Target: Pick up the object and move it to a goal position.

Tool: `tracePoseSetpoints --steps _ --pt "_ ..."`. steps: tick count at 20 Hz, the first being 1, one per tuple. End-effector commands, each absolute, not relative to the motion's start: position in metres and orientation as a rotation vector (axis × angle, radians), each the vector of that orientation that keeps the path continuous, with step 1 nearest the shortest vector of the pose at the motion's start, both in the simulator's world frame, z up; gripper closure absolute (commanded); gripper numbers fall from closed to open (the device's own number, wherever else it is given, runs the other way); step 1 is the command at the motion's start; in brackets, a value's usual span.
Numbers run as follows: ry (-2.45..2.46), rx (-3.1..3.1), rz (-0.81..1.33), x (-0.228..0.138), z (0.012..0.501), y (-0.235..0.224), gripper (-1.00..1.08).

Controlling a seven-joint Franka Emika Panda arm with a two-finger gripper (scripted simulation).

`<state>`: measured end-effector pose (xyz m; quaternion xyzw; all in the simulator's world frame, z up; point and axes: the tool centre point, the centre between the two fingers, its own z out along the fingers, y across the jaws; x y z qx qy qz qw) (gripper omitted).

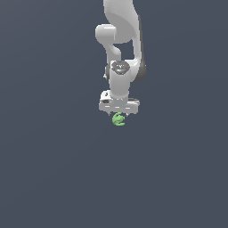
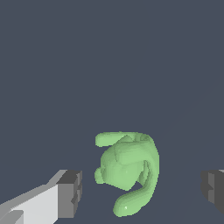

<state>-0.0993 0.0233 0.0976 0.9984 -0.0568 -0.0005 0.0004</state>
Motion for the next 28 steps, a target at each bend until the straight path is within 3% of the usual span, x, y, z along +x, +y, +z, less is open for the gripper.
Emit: tracePoseSetpoints --steps 1,26,27,28 --pt "-0.19 3.136 0.0 -0.106 0.094 0.025 -0.92" --pt "-0.197 3.135 0.0 -0.112 0.041 0.026 -0.92" --pt "-0.197 3.135 0.0 -0.112 0.041 0.026 1.08" --pt "-0.197 3.135 0.0 -0.112 0.041 0.026 1.08"
